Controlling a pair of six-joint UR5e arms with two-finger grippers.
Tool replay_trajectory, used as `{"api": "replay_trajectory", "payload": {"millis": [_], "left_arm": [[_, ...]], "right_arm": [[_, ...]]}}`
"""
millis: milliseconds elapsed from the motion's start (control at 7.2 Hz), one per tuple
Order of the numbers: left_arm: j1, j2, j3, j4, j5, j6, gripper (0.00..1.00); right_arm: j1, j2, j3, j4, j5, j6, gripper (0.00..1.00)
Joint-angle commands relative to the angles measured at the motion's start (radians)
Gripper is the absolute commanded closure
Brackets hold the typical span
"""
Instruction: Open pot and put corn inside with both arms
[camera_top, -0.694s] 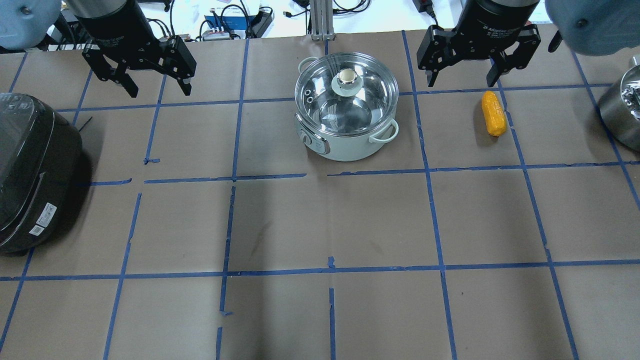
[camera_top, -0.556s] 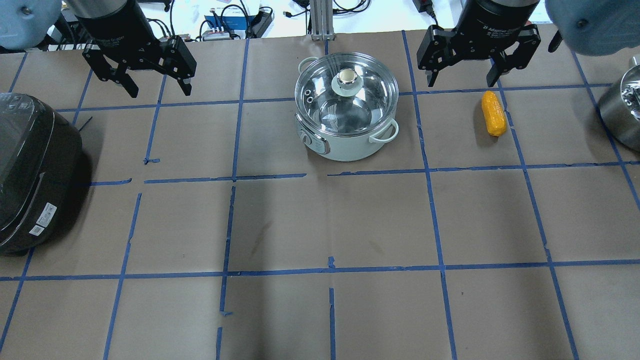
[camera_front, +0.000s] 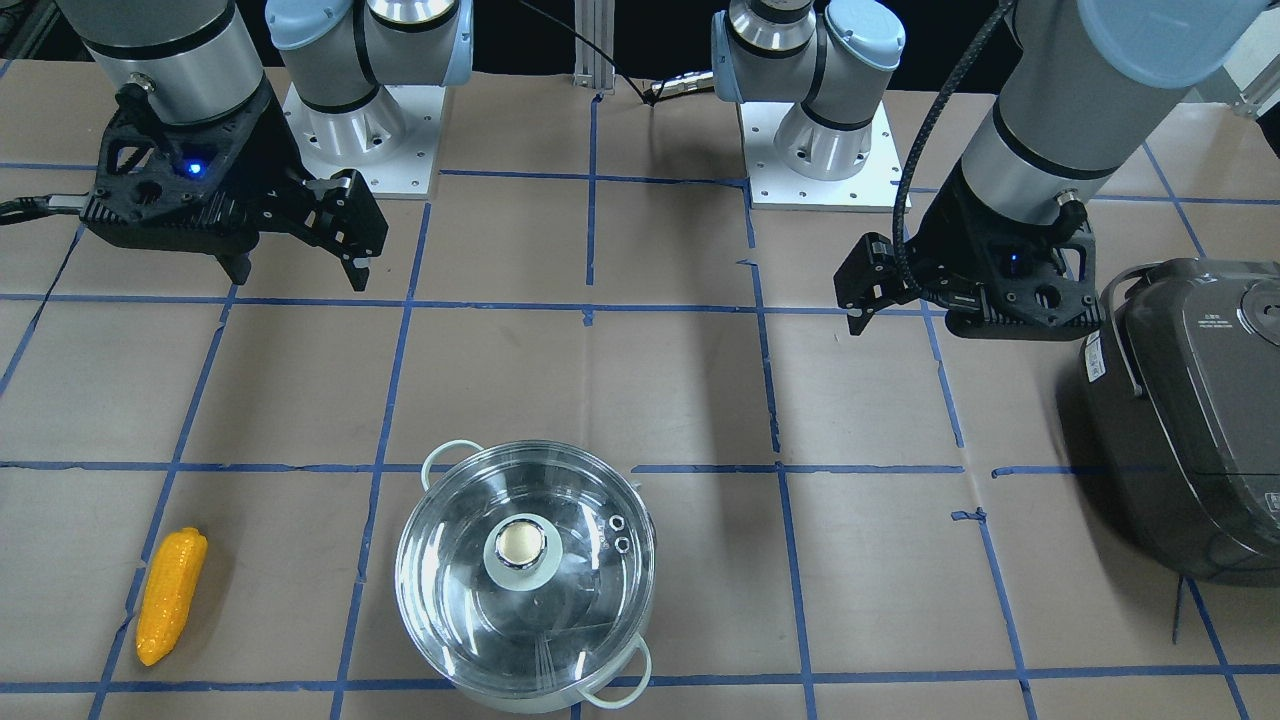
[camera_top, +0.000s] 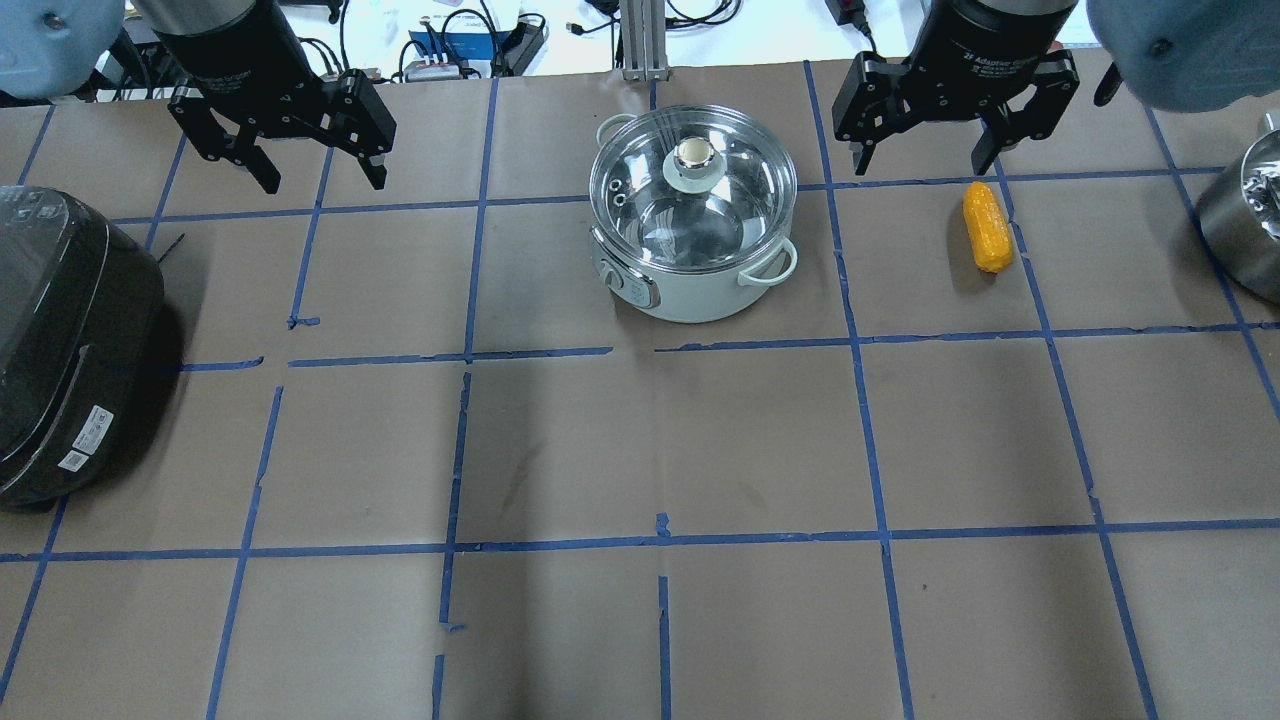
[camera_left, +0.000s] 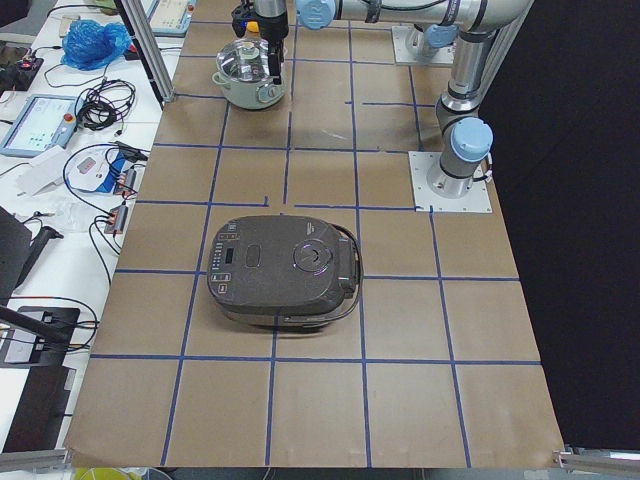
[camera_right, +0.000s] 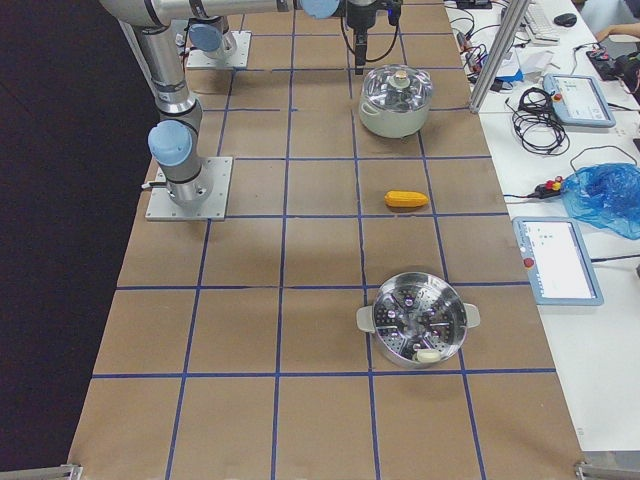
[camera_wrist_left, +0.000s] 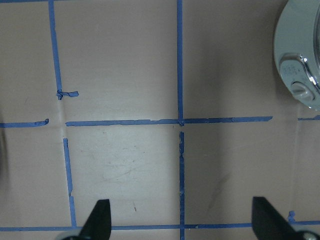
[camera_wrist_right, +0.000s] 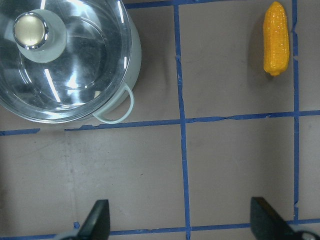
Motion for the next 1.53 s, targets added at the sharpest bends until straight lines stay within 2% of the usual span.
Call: {"api": "replay_trajectory", "payload": {"millis": [0, 139, 417, 556, 694, 833, 972, 1250, 1389], "left_arm": [[-0.046, -0.031, 0.041, 0.020, -0.007, -0.011, 0.00], [-0.114, -0.080, 0.091, 0.025, 0.006, -0.030, 0.00], [-0.252, -0.248, 0.276, 0.025, -0.006, -0.192, 0.00], [-0.312, -0.351, 0.390, 0.021, -0.006, -0.262, 0.00], [-0.365, -0.440, 0.482, 0.024, -0.009, -0.319, 0.00], [-0.399, -0.502, 0.527, 0.039, -0.025, -0.333, 0.00], [-0.403, -0.543, 0.538, 0.097, -0.029, -0.343, 0.00], [-0.407, -0.565, 0.528, 0.105, -0.029, -0.360, 0.00], [-0.407, -0.585, 0.529, 0.106, -0.029, -0.360, 0.00]], "right_arm": [[0.000, 0.001, -0.001, 0.000, 0.000, 0.001, 0.00], [0.000, 0.001, -0.001, 0.000, 0.000, 0.001, 0.00], [-0.003, 0.004, -0.005, -0.006, 0.000, -0.007, 0.00], [-0.028, 0.016, -0.029, -0.019, -0.018, -0.008, 0.00], [-0.105, 0.074, -0.100, -0.003, -0.034, -0.045, 0.00], [-0.159, 0.133, -0.159, 0.013, -0.032, -0.075, 0.00], [-0.186, 0.181, -0.177, 0.011, -0.034, -0.089, 0.00], [-0.260, 0.282, -0.162, -0.005, -0.037, -0.166, 0.00], [-0.271, 0.354, -0.149, -0.099, -0.037, -0.210, 0.00]]}}
